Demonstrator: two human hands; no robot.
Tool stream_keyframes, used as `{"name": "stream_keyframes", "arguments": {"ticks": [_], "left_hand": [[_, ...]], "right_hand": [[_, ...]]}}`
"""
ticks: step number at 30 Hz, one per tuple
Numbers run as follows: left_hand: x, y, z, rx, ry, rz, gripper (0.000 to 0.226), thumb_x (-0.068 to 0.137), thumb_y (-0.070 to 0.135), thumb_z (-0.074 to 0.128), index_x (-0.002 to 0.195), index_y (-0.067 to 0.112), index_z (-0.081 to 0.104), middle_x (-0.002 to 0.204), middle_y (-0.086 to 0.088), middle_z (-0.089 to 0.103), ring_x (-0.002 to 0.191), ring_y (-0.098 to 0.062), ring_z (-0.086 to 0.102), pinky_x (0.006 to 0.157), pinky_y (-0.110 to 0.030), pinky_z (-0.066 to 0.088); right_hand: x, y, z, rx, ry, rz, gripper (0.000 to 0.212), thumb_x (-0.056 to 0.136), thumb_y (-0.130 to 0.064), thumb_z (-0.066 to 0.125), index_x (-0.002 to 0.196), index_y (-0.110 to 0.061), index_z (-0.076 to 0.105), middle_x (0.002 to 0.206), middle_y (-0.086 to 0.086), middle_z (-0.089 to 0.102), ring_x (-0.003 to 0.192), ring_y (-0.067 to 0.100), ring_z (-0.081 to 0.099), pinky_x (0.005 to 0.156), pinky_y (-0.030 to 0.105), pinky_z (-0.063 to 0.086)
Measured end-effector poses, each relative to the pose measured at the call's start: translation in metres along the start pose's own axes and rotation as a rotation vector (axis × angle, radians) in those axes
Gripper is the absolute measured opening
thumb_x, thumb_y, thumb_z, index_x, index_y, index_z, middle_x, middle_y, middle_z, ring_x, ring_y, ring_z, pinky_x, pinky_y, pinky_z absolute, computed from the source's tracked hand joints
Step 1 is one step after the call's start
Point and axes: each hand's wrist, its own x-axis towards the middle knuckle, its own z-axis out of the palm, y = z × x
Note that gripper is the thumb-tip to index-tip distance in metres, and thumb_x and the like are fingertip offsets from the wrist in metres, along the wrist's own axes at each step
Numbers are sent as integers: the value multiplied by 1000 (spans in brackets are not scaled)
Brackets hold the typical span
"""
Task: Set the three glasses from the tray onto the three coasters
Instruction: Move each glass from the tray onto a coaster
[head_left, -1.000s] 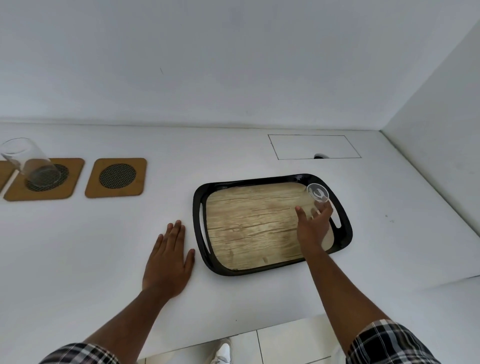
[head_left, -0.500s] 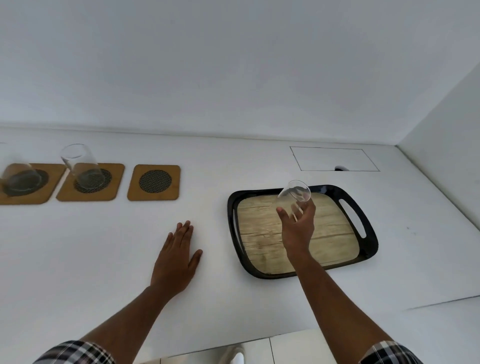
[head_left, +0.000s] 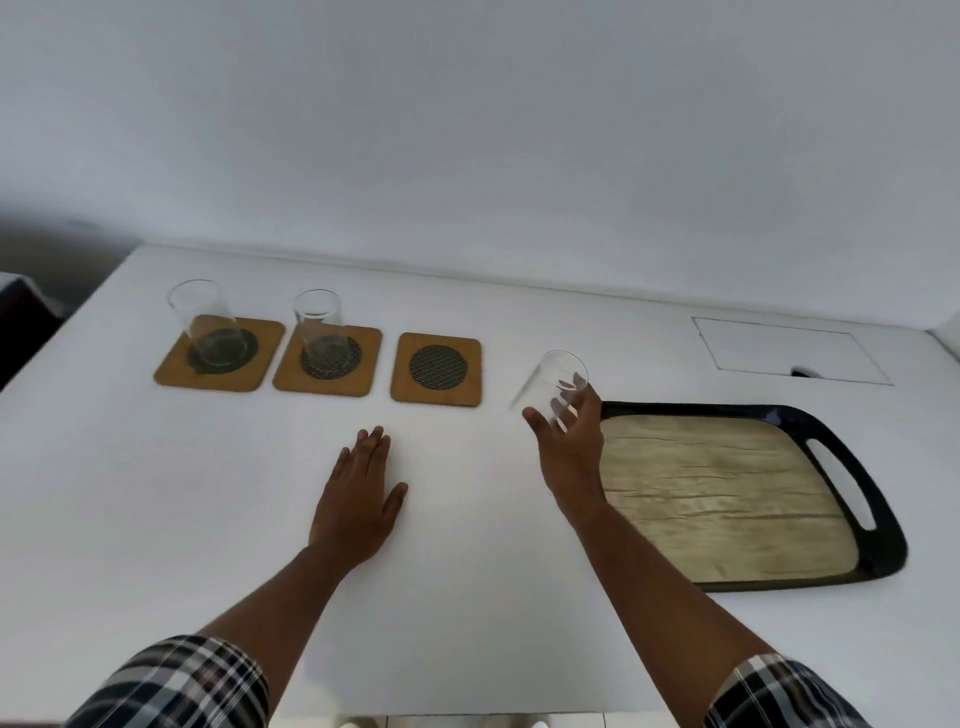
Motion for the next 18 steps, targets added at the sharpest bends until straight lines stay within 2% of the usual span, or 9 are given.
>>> {"name": "stream_keyframes", "arguments": {"ticks": [3, 6, 7, 10, 13, 18], "left_hand": [[1, -18, -4, 19, -23, -5, 73, 102, 45, 43, 159, 9, 15, 169, -6, 11, 156, -20, 3, 127, -37, 5], [1, -28, -2, 69, -38, 7, 77, 101, 55, 34, 160, 13, 8, 169, -3, 5, 156, -18, -2, 127, -37, 3], [1, -29, -1, 83, -35, 13, 77, 101, 57, 30, 160, 14, 6, 169, -2, 3, 156, -17, -4, 127, -38, 3], [2, -29, 1, 97, -38, 14, 78, 99, 61, 22, 160, 18, 0, 170, 1, -3, 155, -14, -10, 127, -39, 3], [2, -29, 1, 100, -48, 6, 79, 99, 63, 19, 160, 19, -5, 169, 2, -7, 154, -13, -15, 127, -39, 2], [4, -28, 1, 77, -69, -5, 80, 97, 66, 16, 159, 21, -7, 169, 4, -10, 154, -12, -17, 128, -41, 4]], "right_hand": [[3, -3, 32, 3, -38, 11, 72, 85, -14, 85, 145, -22, 45, 136, -2, 59, 129, 23, 63, 98, 25, 54], [9, -4, 64, -24, -69, 3, 71, 85, -17, 86, 144, -18, 45, 135, -1, 60, 126, 24, 64, 91, 13, 54], [11, -5, 73, -37, -78, 0, 72, 85, -18, 86, 144, -17, 45, 136, -1, 59, 126, 24, 64, 91, 12, 54], [20, -6, 101, -82, -118, -4, 75, 84, -17, 86, 146, -15, 43, 143, 4, 59, 129, 26, 63, 102, 32, 57], [33, -8, 125, -155, -138, -19, 77, 82, -19, 87, 145, -15, 42, 143, 6, 60, 128, 27, 64, 104, 47, 56], [51, -5, 152, -220, -145, -22, 78, 79, -16, 88, 143, -11, 44, 138, 5, 60, 128, 29, 62, 107, 51, 52]]}}
